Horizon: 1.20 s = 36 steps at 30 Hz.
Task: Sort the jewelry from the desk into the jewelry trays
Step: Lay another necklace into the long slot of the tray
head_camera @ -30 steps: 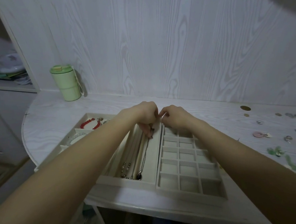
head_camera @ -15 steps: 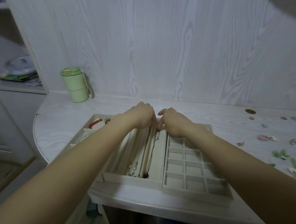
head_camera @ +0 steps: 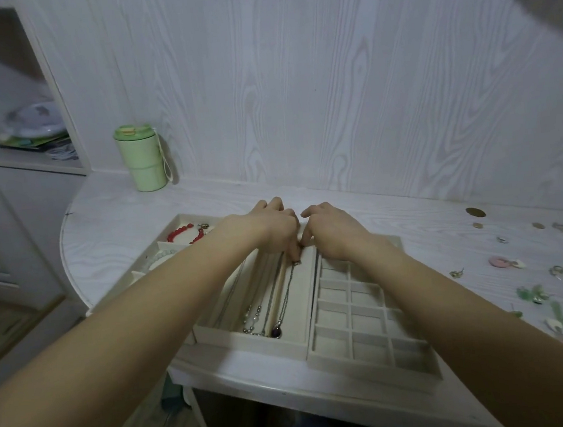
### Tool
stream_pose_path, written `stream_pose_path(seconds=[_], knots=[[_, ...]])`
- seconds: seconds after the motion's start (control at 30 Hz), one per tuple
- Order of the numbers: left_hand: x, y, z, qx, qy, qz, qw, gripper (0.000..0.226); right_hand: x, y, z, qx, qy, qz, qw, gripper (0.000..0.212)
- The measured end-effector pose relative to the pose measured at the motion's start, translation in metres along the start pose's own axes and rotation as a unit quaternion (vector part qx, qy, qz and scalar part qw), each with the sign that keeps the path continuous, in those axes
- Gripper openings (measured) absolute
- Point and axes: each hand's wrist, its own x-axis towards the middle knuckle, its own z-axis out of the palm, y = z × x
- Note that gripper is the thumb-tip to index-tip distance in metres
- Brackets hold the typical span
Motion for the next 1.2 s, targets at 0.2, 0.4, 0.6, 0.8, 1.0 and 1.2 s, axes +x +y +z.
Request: stream_pose_path(seconds=[0.2,0.4,0.6,0.8,1.0,1.2], knots=[[-0.012,0.006,-0.008,-0.011,0.027,0.033,0.999,0.042,0.002,0.001,0.005,-0.023,0.006,-0.007,1.0,0.038],[-0.014,0.007,-0.005,-0.002,0.027,0.04,0.999,0.051,-0.001,0.0,0.0,-0.011,0.001,-0.002,1.0,0.036],[-0.015,0.004,-0.005,-0.012,0.026,0.038,0.999,0.047,0.004,-0.001,0.006,-0.032,0.022,-0.004,0.999,0.034],[-0.017,-0.002,0.0,-0.02,0.034,0.045,0.998,0.058,0.008,0.002,0.017,-0.059,0.017,-0.003,0.998,0.037],[-0.021,-0.001,-0.001,-0.021,0.041,0.048,0.998,0.056,0.006,0.0,0.016,-0.057,0.018,0.0,0.998,0.039],[-0.022,0.002,-0.003,-0.018,0.056,0.034,0.998,0.053,0.0,-0.002,0.01,-0.044,0.03,-0.001,0.999,0.041]])
